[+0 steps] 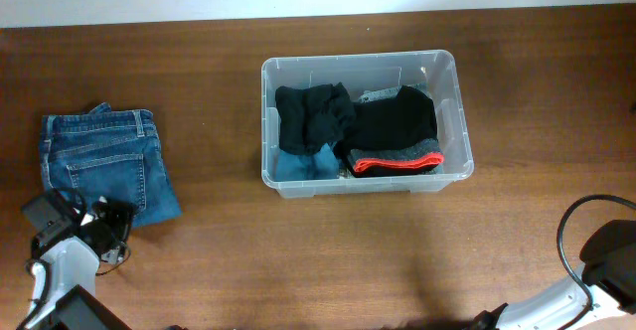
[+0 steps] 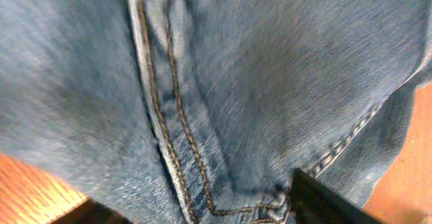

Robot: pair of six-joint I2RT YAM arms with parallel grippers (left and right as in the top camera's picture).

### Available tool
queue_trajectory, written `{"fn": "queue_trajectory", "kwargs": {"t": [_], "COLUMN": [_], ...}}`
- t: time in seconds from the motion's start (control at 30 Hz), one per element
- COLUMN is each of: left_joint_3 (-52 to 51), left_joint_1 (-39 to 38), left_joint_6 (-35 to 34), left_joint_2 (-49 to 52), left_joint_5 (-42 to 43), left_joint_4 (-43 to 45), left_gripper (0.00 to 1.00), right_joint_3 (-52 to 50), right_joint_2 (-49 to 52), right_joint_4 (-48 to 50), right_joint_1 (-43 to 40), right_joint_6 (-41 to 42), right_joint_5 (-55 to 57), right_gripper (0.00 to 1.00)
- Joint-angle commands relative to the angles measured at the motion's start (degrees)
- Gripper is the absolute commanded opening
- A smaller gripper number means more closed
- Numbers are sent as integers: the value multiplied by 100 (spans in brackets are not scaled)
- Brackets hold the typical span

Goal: Pack container
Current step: 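Close the left gripper on the lower edge of the dark-blue jeans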

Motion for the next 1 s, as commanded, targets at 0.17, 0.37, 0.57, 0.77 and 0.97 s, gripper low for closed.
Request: {"fn": "queue_trajectory", "kwargs": {"t": [0.17, 0.37, 0.57, 0.77, 0.97], "left_joint_3": [15, -109, -400, -887, -999], "left_joint_1": [-20, -20, -20, -17, -20], "left_joint_6": [177, -24, -227, -791, -1248], "left_joint_2": [-144, -140, -140, -140, -140], "left_joint_5": [-221, 166, 302, 280, 284], "left_joint_4": [87, 249, 787, 1469, 1812], "left_gripper": [84, 85, 85, 92, 93], "right_joint_3": [9, 9, 9, 9, 9], "right_joint_2": [4, 4, 4, 4, 4], "right_joint_4": [4, 2, 2, 2, 2], "right_joint_1": [7, 7, 7, 7, 7], "right_joint_6": [-13, -13, -13, -13, -13], "right_joint_5": [9, 9, 9, 9, 9], "right_gripper": [98, 98, 98, 98, 98]}}
